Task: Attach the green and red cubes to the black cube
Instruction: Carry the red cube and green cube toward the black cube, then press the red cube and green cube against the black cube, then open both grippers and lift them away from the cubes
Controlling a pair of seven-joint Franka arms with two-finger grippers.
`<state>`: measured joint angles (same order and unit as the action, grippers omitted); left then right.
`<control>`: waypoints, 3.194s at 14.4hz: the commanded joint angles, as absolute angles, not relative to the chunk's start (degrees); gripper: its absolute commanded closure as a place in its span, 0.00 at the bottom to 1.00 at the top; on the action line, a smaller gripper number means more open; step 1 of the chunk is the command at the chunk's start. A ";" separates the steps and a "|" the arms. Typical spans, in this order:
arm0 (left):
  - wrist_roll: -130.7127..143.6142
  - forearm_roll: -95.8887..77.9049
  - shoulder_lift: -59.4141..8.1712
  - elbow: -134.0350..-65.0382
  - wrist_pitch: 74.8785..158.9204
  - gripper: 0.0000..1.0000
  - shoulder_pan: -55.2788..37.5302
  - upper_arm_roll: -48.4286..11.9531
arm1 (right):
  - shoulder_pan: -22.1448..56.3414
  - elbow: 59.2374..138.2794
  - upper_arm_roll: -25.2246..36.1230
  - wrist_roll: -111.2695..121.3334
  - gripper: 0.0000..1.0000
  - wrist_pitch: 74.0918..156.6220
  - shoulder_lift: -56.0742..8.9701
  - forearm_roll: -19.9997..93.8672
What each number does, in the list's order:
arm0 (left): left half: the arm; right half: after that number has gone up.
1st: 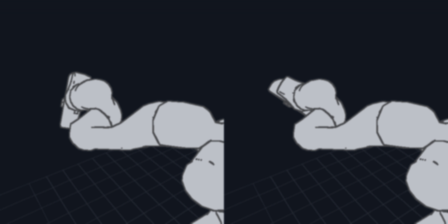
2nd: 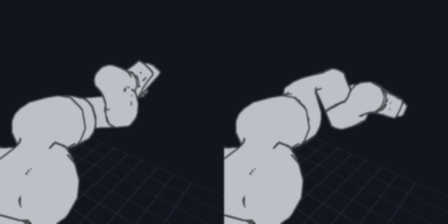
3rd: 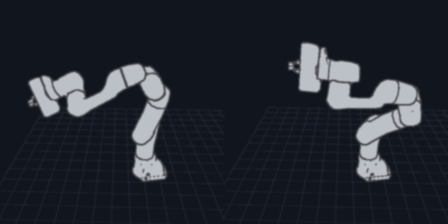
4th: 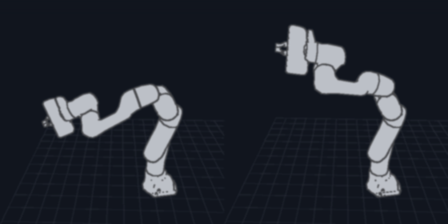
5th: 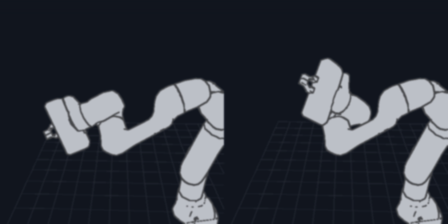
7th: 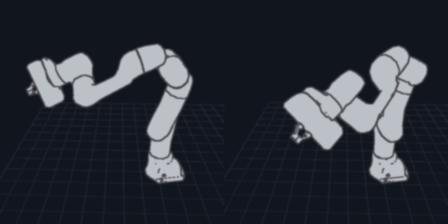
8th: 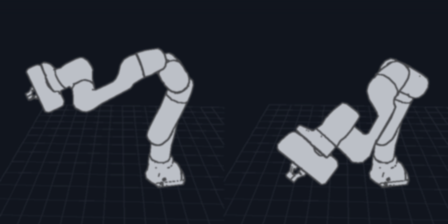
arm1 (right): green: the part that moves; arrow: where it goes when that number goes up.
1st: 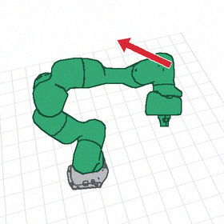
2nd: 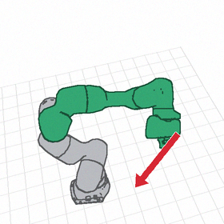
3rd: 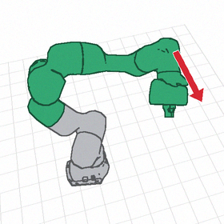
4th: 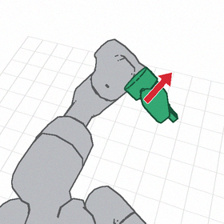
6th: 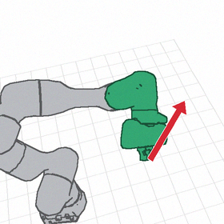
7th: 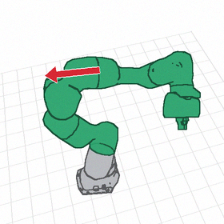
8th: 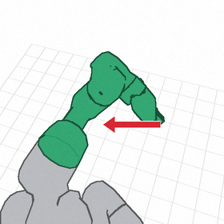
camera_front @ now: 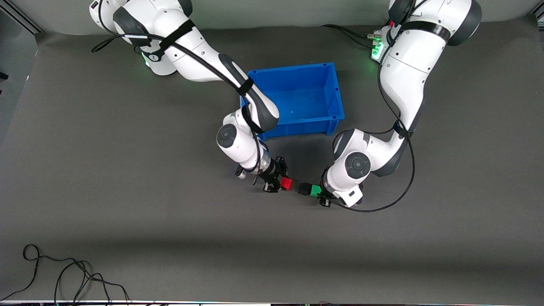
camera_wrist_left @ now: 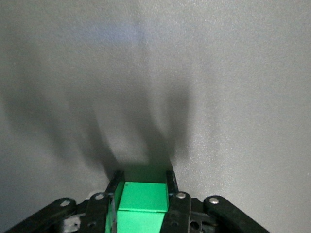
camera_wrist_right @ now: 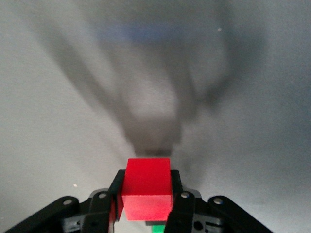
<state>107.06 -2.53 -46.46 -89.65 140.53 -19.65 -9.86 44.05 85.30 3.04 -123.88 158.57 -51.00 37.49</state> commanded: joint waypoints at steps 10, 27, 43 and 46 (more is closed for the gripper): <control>109.86 -1.41 -47.29 -88.07 140.81 1.00 -21.62 -9.05 | 46.14 76.64 3.69 -127.00 0.71 159.34 -57.30 38.06; 95.41 2.11 -37.45 -85.25 123.60 0.00 -14.16 -8.88 | 42.72 76.99 8.88 -115.00 0.00 128.71 -40.89 12.13; 14.01 2.46 -9.15 -99.14 100.38 0.00 4.30 -8.44 | 13.24 89.91 3.29 -35.66 0.00 93.44 -3.52 0.10; 11.16 1.59 -8.87 -96.87 97.91 0.00 6.24 -8.53 | 0.74 89.91 -4.38 -20.70 0.00 92.64 -1.50 -0.44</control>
